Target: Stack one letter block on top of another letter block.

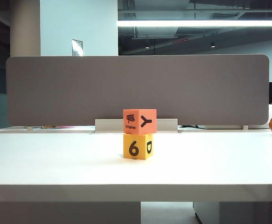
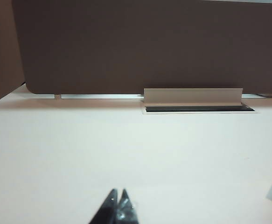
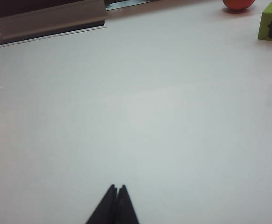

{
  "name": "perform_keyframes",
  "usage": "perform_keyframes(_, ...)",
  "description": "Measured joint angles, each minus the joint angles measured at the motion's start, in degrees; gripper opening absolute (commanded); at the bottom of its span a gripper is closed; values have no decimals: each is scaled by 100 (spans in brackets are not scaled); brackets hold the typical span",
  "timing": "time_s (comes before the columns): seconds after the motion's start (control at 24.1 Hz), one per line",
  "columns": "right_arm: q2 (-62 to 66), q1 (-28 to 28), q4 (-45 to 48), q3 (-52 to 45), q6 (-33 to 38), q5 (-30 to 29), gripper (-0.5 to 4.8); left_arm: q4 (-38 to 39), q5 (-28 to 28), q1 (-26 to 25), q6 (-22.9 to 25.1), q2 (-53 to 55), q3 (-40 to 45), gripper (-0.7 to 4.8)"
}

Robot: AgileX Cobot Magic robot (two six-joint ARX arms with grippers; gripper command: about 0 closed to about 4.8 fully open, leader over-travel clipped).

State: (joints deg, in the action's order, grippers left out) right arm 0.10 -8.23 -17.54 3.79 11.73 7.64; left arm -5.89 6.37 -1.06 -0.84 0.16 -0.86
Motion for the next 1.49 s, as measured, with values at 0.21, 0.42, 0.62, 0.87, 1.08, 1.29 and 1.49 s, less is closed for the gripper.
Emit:
perform_keyframes(0.21,0,0,0,0,0,-11,-6,11,0,0,0,0,0,-6)
perform_keyframes(0.42,0,0,-2,2,0,-7,-6,11,0,0,0,0,0,-6)
perform_keyframes(0.62,0,0,181,-4,-645,9,-6,11,0,0,0,0,0,-6)
perform_keyframes(0.87,0,833,778,-190,-857,-629,-6,13,0,0,0,0,0,-6)
perform_keyframes(1.08,0,1080,1016,-332,-855,-662,-6,11,0,0,0,0,0,-6)
perform_keyframes(1.29,0,1078,1156,-345,-848,-885,-6,15,0,0,0,2,0,-6)
perform_keyframes(1.49,0,955,1512,-345,-839,-909,-6,15,0,0,0,0,0,-6)
